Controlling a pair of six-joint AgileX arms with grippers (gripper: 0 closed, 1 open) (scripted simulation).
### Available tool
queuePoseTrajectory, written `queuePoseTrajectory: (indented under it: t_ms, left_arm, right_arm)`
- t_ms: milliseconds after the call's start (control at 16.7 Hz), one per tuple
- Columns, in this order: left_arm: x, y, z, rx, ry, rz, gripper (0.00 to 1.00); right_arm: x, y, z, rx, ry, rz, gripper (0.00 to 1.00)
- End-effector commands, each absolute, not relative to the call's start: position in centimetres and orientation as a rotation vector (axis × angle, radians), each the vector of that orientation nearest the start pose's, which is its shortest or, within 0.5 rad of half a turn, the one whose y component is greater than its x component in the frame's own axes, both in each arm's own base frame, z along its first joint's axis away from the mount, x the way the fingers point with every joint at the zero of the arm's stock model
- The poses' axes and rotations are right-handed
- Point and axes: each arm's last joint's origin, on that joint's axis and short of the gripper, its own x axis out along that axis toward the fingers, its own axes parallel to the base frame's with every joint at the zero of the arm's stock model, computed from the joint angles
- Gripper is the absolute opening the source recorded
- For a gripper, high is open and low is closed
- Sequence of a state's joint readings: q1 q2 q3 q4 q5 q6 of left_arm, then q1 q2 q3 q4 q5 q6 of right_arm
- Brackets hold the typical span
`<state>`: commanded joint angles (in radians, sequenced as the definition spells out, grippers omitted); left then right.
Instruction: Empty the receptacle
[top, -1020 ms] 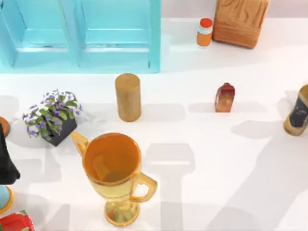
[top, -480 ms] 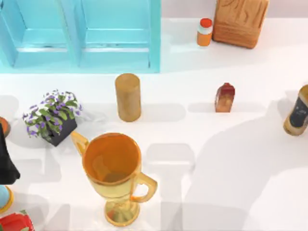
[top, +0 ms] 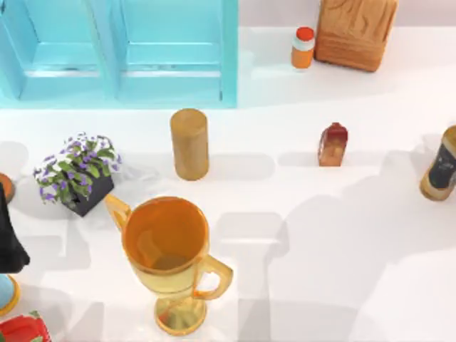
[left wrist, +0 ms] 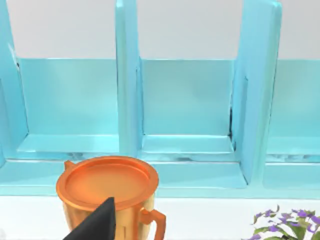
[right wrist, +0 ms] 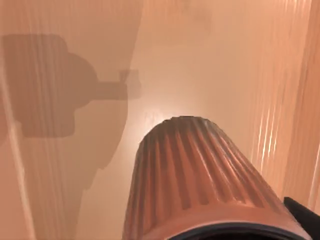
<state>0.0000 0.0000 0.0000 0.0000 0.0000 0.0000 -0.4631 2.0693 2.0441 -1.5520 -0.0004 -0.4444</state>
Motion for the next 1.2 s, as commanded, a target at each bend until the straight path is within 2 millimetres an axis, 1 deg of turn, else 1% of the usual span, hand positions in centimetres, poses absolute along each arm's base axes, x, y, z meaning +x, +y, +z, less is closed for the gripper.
queuePoseTrajectory:
  t_ms: [60,180,300,420,600,720,840,900,1020,1080,1200]
  left_arm:
    - [10.6,-0.1,16.0,0.0,0.0,0.0,1.0]
    - [10.6,-0.1,16.0,0.0,0.0,0.0,1.0]
    - [10.6,-0.1,16.0,0.0,0.0,0.0,1.0]
    - [10.6,-0.1,16.0,0.0,0.0,0.0,1.0]
    - [10.6,-0.1,16.0,0.0,0.0,0.0,1.0]
    - [10.6,-0.1,16.0,0.0,0.0,0.0,1.0]
    - [10.6,-0.1,16.0,0.0,0.0,0.0,1.0]
    - [10.6,-0.1,16.0,0.0,0.0,0.0,1.0]
    - [10.6,-0.1,16.0,0.0,0.0,0.0,1.0]
    - [10.6,-0.1,16.0,0.0,0.0,0.0,1.0]
    - [10.6,-0.1,16.0,0.0,0.0,0.0,1.0]
  right_arm:
    - [35.9,-16.5,28.6,0.013,1.577,-0.008,0.0]
    - [36.1,-14.0,28.3,0.016,1.589,-0.017,0.0]
    - [36.0,-10.3,27.5,0.019,1.609,-0.03,0.0]
    - [35.2,-5.9,26.6,0.013,1.624,-0.045,0.0]
    - [32.8,1.0,25.0,-0.009,1.616,-0.063,0.0]
    - [30.1,5.2,23.7,-0.024,1.602,-0.067,0.0]
    - [26.9,8.6,22.1,-0.042,1.592,-0.067,0.0]
    - [25.4,9.9,21.4,-0.046,1.582,-0.066,0.0]
    - [23.0,11.4,20.6,-0.044,1.555,-0.062,0.0]
    - [22.3,11.8,20.3,-0.042,1.544,-0.059,0.0]
    - [21.5,12.2,20.0,-0.039,1.531,-0.055,0.0]
